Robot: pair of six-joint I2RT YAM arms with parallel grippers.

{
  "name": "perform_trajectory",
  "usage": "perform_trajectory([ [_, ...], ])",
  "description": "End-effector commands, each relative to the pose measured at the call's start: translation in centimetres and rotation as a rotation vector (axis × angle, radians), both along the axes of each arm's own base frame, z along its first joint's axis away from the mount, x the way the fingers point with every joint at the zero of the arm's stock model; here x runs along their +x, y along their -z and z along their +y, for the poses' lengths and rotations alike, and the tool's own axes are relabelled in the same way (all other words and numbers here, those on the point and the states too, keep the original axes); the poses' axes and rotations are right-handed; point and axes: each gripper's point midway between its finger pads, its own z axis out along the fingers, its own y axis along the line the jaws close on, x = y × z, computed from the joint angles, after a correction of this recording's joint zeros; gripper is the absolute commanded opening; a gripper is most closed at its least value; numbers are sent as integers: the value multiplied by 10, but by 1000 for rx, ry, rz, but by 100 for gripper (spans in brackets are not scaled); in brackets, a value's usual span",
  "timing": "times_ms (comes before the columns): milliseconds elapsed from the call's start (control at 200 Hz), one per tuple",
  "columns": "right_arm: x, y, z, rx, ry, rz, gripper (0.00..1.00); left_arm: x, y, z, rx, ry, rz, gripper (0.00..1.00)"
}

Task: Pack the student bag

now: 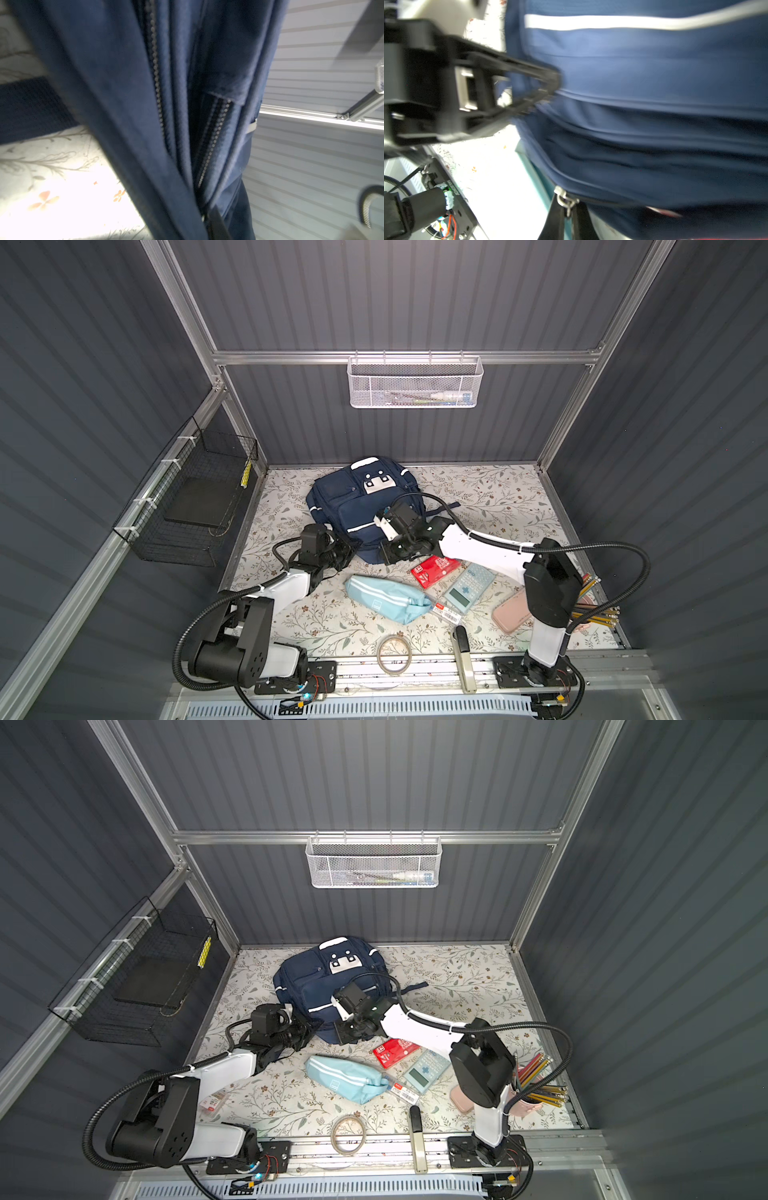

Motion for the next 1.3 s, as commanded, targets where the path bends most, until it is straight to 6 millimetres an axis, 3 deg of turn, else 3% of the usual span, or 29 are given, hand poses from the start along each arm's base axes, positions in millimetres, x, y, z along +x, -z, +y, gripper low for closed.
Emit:
perform_trajectory([
  [0,30,10,-65,-92,116,-16,0,10,-24,19,22,-15,-75,0],
  [195,83,26,-131,-137,242,-30,0,6,-44,41,28,-24,-93,0],
  [315,94,27,-140,-112,265,-10,0,5,-50,47,34,-25,-100,0],
  [400,79,16,-127,-88,236,-20,0,11,-47,58,65,-38,-98,0],
  [480,53,2,-116,-99,207,-39,0,23,-44,68,69,-60,-105,1],
  [550,29,-9,-101,-65,193,-45,0,35,-41,67,68,-51,-103,19],
  [660,4,-21,-74,-12,168,-49,0,49,-54,59,47,-15,-159,70],
  [760,0,-26,-43,79,142,-45,0,36,-66,64,134,-19,-165,89],
  [876,4,-31,-14,109,108,-48,0,8,-74,66,156,-34,-155,87],
  [1036,4,-41,24,154,75,-48,0,-31,-69,18,22,11,-94,81],
  [1101,6,-39,32,148,87,-44,0,-46,-59,11,2,5,-56,82],
  [1156,6,-37,35,148,96,-36,0,-54,-53,14,12,-6,-41,83],
  [1196,6,-37,37,165,103,-33,0,-57,-43,19,34,-26,0,90],
  [1296,-1,-42,47,200,70,-55,0,-48,-38,3,-13,27,3,92],
])
